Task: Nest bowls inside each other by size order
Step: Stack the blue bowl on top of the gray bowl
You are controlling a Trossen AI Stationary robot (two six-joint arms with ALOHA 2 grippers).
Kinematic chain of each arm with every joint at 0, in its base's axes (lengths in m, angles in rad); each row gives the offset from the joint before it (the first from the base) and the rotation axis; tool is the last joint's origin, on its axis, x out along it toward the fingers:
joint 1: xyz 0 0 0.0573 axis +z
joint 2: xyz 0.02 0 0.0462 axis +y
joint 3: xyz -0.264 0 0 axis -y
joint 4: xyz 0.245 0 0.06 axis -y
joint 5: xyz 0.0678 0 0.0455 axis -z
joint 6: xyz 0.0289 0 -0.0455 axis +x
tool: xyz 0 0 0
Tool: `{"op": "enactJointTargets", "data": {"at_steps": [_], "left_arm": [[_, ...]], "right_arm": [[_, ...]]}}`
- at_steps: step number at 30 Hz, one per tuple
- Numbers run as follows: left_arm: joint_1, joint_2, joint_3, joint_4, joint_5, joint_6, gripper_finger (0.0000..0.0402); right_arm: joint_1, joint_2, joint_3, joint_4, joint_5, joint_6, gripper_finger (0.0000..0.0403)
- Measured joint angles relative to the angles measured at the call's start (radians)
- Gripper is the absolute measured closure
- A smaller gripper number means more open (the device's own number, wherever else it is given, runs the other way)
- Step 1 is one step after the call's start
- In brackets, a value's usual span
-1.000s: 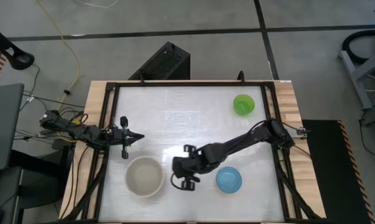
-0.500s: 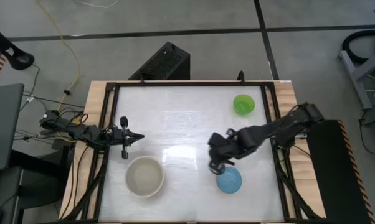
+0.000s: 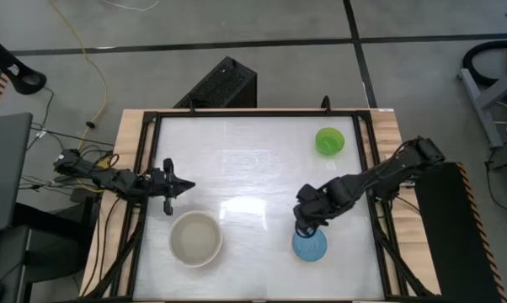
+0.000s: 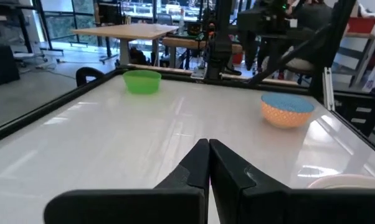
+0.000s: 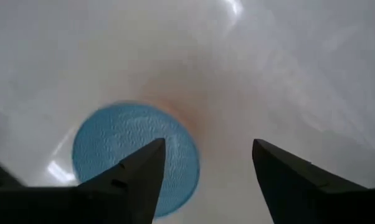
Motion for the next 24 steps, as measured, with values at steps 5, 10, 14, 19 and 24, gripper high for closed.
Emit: {"op": "enactJointTargets", "data": {"at_steps": [5,10,14,19,24], "left_arm": [[0.000,0.000,0.000,0.000,0.000,-0.001,0.0401],[0.000,0.000,0.000,0.000,-0.001,-0.001,0.0401],[0.000,0.000,0.000,0.000,-0.003,-0.001,0.0401],[0.000,0.000,0.000,0.001,-0.005,-0.001,0.0401],[0.000,0.000,0.000,0.001,-0.004,-0.007,0.0401]], "right_arm": [[0.059,0.008,0.000,0.021,-0.005,0.051,0.0138],[0.118,0.061,-0.008,0.013,-0.006,0.105,0.0138],[0.131,0.096,-0.047,0.067,-0.043,0.145,0.0138],[0.128,0.137,-0.076,0.068,-0.053,0.158,0.0138],[0.127,0.152,-0.107,0.084,-0.045,0.157,0.0138]]}}
